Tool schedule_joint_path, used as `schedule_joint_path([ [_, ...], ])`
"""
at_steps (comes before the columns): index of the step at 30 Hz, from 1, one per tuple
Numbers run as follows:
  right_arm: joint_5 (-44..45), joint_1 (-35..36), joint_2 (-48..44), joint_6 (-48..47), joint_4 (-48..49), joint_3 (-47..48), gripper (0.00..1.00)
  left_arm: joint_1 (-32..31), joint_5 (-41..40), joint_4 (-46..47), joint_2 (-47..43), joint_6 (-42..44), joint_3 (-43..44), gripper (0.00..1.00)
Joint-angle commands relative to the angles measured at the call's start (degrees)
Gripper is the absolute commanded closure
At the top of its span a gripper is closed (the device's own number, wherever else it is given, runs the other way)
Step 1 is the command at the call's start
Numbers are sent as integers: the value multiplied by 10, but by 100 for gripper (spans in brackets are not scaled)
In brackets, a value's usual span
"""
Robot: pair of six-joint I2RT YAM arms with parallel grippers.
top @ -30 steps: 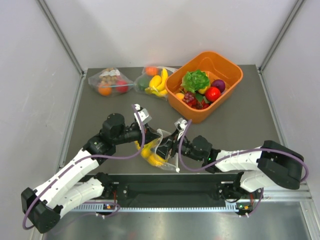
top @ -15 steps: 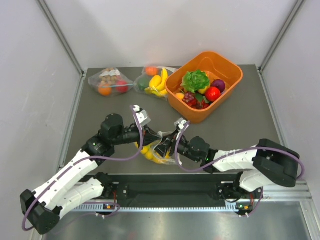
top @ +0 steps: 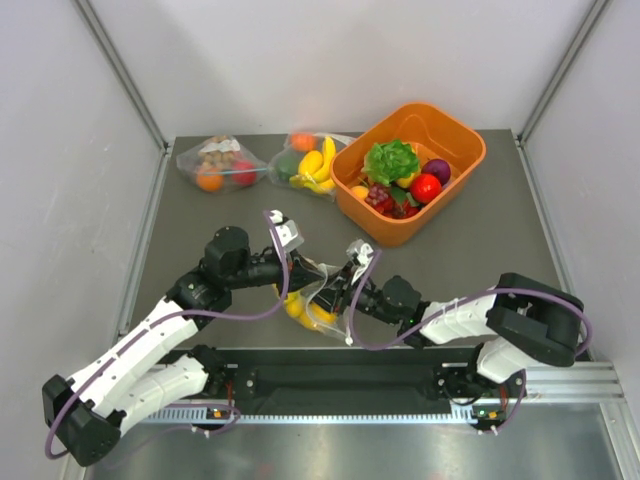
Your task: Open the zip-top bag and remove the fake food
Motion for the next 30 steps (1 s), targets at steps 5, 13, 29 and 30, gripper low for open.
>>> schedule_joint_path([
  [5,9,8,-47,9,75,-41,100,-2,-53,11,-12,14,19,100],
  [13,40,7,-169,14,10,-87,100,-1,-75,3,-11,23,20,100],
  [29,111,7,-239,-18,-223,-37,100,0,-72,23,-19,4,10,32],
  [30,114,7,-229,-18,-223,-34,100,0,-69,23,-16,0,10,32],
])
